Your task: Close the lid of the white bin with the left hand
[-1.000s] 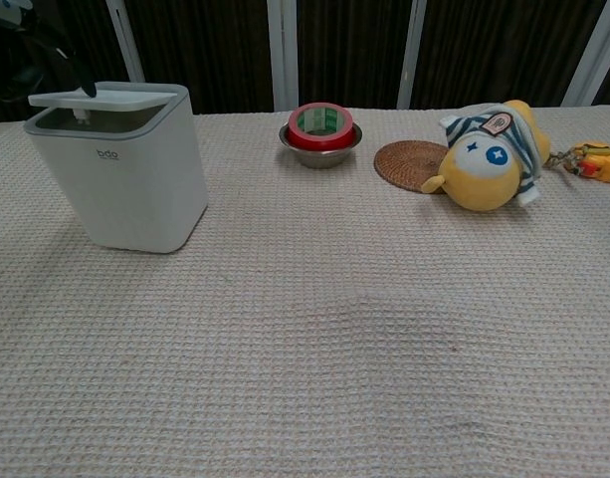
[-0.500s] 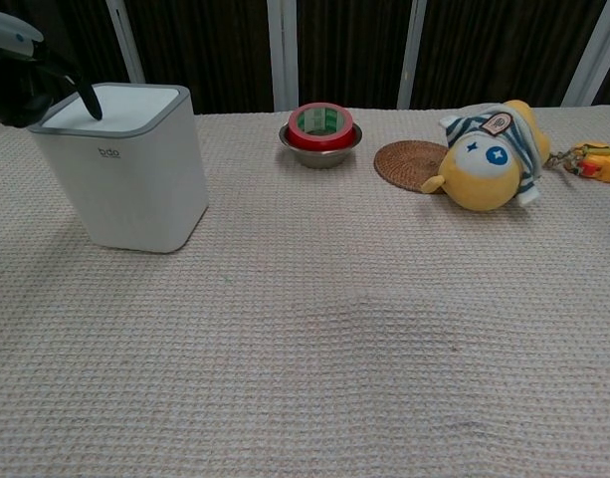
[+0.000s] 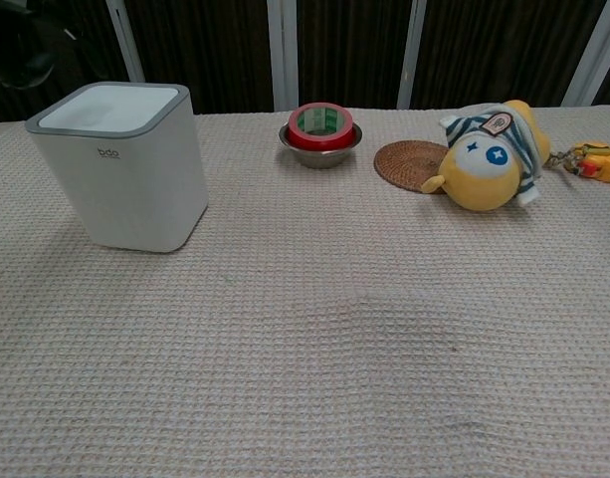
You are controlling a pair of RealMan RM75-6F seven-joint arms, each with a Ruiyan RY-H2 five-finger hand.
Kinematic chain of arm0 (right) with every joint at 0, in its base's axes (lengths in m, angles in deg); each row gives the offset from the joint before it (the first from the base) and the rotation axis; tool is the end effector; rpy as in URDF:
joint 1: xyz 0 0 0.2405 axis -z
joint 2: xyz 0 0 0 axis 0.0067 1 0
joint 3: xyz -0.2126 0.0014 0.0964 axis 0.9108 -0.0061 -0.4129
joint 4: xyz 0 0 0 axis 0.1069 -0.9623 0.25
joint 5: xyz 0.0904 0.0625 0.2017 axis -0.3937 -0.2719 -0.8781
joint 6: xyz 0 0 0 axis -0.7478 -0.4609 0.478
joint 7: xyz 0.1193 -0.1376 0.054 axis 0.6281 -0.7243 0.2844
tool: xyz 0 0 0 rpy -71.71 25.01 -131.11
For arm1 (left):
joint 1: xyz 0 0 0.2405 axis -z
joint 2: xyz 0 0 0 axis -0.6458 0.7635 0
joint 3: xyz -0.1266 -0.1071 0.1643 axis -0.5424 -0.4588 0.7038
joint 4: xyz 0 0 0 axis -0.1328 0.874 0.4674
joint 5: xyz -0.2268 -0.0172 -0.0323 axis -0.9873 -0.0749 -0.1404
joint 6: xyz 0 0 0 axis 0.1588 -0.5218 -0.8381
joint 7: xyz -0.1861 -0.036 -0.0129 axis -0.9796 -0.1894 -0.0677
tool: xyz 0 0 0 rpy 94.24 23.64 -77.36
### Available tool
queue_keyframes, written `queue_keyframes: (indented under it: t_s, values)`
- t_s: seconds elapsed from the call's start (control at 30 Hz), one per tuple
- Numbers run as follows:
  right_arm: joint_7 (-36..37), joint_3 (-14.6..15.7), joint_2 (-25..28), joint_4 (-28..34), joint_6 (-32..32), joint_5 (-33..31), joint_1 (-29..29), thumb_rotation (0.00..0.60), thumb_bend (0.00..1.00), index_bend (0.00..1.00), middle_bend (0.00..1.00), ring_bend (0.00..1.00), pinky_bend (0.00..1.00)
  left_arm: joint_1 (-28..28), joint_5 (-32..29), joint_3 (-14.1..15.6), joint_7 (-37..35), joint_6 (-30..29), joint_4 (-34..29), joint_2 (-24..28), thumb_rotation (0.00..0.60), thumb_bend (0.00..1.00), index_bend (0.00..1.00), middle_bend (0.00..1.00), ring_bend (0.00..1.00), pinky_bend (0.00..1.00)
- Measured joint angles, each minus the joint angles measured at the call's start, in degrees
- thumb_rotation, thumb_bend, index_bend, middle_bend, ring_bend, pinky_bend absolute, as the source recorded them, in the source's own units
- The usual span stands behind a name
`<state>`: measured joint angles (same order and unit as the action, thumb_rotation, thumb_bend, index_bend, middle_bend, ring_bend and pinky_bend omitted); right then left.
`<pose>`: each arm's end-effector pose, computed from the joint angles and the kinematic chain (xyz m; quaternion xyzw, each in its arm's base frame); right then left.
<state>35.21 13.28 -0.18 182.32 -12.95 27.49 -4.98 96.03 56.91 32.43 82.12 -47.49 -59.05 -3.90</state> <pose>-0.2863 -0.2241 0.1186 0.5960 -0.3948 0.4135 0.5638 -0.0996 0.3695 0.0954 -0.6942 -0.4589 -0.2961 0.4688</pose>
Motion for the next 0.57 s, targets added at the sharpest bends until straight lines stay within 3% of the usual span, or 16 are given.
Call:
queue_keyframes:
  t_s: [0.07,0.13,0.2,0.27,0.37,0.57]
  values:
    - [-0.03,-0.05,0.01,-0.11,-0.07,-0.02,0.01,0.6,0.24,0.0,0.0,0.0,0.0,-1.22,2.35,-0.63,-1.61,-1.08,-1.52,1.23,0.6,0.47,0.02,0.5,0.53,0.7]
    - [-0.13,-0.12,0.03,-0.29,-0.11,-0.13,0.03,0.6,0.24,0.0,0.0,0.0,0.0,-3.06,5.12,-0.69,-2.83,-2.51,-3.03,2.31,0.6,0.37,0.0,0.25,0.3,0.51]
    - [-0.33,-0.18,0.16,-0.47,-0.02,-0.42,0.05,0.6,0.24,0.0,0.0,0.0,0.0,-5.18,7.97,0.03,-3.27,-4.03,-4.23,3.05,0.6,0.27,0.0,0.07,0.09,0.32]
    - [-0.69,-0.2,0.35,-0.59,0.03,-0.52,0.07,0.6,0.24,0.0,0.0,0.0,0.0,-8.2,12.26,1.75,-3.44,-6.47,-5.11,3.31,0.6,0.2,0.0,0.0,0.01,0.19]
    - [-1.41,-0.2,0.62,-0.68,-0.18,-0.46,0.17,0.6,0.24,0.0,0.0,0.0,0.0,-13.59,20.48,5.13,-3.86,-11.14,-4.99,2.35,0.6,0.09,0.0,0.0,0.0,0.05]
    - [-2.51,0.35,1.03,-0.78,-0.47,1.0,0.2,0.6,0.24,0.0,0.0,0.0,0.0,-27.85,39.71,12.87,-7.66,-23.93,1.77,-3.68,0.6,0.06,0.0,0.0,0.0,0.0]
